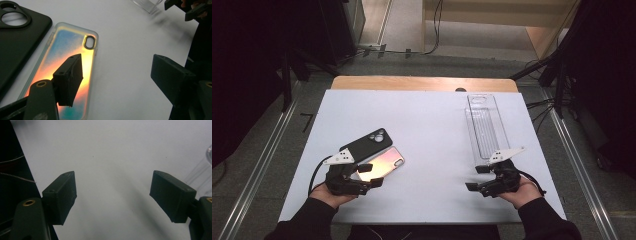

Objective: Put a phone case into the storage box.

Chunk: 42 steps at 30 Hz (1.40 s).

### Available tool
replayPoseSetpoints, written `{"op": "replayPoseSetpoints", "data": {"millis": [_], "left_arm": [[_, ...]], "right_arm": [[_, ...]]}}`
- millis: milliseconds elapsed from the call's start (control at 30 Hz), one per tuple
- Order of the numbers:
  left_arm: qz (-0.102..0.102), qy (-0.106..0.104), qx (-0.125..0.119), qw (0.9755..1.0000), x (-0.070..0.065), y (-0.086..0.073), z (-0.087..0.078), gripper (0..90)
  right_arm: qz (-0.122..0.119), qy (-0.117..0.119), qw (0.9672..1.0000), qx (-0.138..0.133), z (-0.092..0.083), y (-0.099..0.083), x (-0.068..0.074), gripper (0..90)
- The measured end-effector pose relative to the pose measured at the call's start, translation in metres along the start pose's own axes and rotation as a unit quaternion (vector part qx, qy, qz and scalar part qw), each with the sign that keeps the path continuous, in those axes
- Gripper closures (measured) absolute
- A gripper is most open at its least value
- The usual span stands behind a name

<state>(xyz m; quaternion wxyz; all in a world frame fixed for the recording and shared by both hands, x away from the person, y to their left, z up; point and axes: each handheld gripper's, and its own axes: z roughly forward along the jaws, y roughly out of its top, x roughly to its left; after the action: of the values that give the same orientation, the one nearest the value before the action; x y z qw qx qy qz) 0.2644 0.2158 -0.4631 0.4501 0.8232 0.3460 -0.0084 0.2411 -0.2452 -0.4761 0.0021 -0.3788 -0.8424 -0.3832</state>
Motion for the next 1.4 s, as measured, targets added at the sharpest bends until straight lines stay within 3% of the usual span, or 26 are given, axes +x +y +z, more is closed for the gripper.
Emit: {"op": "replayPoseSetpoints", "data": {"millis": [133, 167, 233, 367, 1067, 1200, 1400], "left_arm": [[0.002, -0.007, 0.001, 1.0, 0.0, 0.001, 0.001, 25.7], [-0.004, -0.014, 0.015, 0.9998, 0.001, 0.003, 0.002, 25.8], [-0.003, -0.016, 0.018, 0.9997, 0.001, 0.003, 0.002, 26.2], [0.01, -0.014, 0.015, 0.9997, -0.001, 0.005, 0.004, 26.1], [0.012, -0.012, 0.022, 0.9996, 0.002, 0.008, 0.007, 25.7], [0.0, -0.008, 0.023, 0.9997, 0.002, 0.009, 0.007, 25.7], [0.005, 0.002, 0.018, 0.9998, 0.002, 0.012, 0.004, 25.7]], "right_arm": [[0.013, -0.001, 0.9999, -0.001, -0.006, -0.005, -0.008, 19.5], [0.017, -0.004, 0.9998, -0.002, -0.006, -0.006, -0.009, 19.5], [0.022, -0.007, 0.9997, -0.001, -0.008, -0.007, -0.01, 19.5], [0.018, -0.012, 0.9997, -0.002, -0.007, -0.008, -0.008, 19.4], [0.04, -0.026, 0.9989, 0.003, -0.008, -0.01, -0.007, 19.5], [0.038, -0.025, 0.999, 0.002, -0.007, -0.01, -0.007, 19.5], [0.039, -0.025, 0.9989, -0.001, -0.008, -0.01, -0.007, 19.6]]}}
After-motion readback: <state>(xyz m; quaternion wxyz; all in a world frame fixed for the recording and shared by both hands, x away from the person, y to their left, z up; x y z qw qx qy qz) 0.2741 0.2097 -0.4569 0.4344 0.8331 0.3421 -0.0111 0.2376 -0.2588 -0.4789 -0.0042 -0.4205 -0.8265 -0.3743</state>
